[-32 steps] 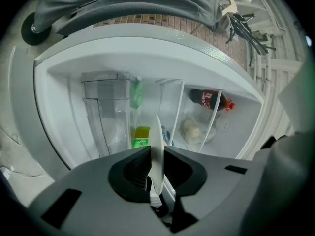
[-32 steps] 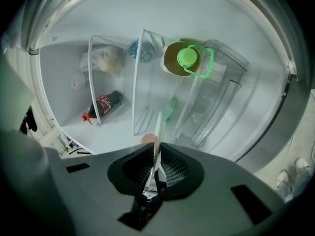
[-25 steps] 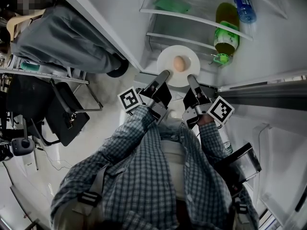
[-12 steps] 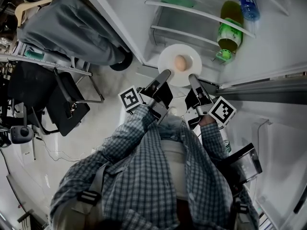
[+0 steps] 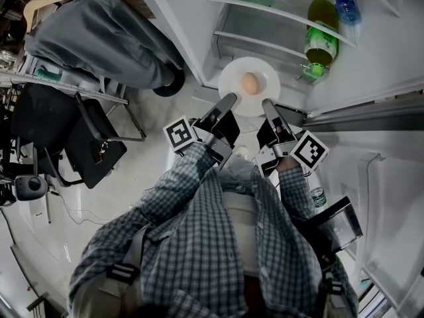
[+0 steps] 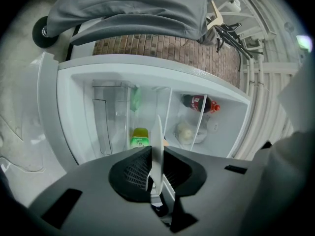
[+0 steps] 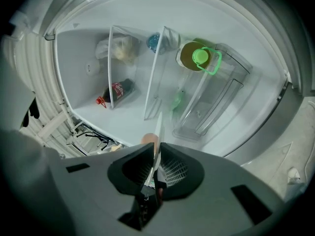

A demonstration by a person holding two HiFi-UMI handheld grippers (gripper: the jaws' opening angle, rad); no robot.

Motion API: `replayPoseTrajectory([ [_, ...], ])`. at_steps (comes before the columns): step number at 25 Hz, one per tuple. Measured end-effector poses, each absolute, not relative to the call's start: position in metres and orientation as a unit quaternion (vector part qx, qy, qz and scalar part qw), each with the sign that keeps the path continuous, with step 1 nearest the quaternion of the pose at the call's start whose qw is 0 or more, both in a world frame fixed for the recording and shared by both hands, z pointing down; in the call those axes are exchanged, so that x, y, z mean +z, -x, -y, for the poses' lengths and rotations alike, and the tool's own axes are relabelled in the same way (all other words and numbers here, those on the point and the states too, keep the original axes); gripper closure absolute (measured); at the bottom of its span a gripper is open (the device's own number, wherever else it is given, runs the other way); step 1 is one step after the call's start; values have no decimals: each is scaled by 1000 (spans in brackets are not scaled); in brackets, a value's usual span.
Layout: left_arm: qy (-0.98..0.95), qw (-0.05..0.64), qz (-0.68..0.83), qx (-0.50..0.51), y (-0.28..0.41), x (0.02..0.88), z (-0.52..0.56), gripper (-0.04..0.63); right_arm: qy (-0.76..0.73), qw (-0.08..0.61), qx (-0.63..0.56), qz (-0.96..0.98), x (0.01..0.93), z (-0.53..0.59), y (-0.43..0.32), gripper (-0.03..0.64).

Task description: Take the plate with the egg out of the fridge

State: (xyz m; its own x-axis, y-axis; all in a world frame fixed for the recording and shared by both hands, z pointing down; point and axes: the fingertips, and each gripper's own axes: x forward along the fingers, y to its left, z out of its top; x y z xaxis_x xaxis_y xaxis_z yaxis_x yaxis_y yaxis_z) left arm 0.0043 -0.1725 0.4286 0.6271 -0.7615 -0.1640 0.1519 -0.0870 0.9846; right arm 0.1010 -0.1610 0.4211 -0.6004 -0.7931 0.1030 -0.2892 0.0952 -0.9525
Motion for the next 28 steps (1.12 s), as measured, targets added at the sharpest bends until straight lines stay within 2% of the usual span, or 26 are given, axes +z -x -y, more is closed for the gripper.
replayPoseTrajectory([
  [28, -654, 645, 204, -338, 77, 429, 20, 537, 407, 278, -533, -688, 424, -2, -19, 569],
])
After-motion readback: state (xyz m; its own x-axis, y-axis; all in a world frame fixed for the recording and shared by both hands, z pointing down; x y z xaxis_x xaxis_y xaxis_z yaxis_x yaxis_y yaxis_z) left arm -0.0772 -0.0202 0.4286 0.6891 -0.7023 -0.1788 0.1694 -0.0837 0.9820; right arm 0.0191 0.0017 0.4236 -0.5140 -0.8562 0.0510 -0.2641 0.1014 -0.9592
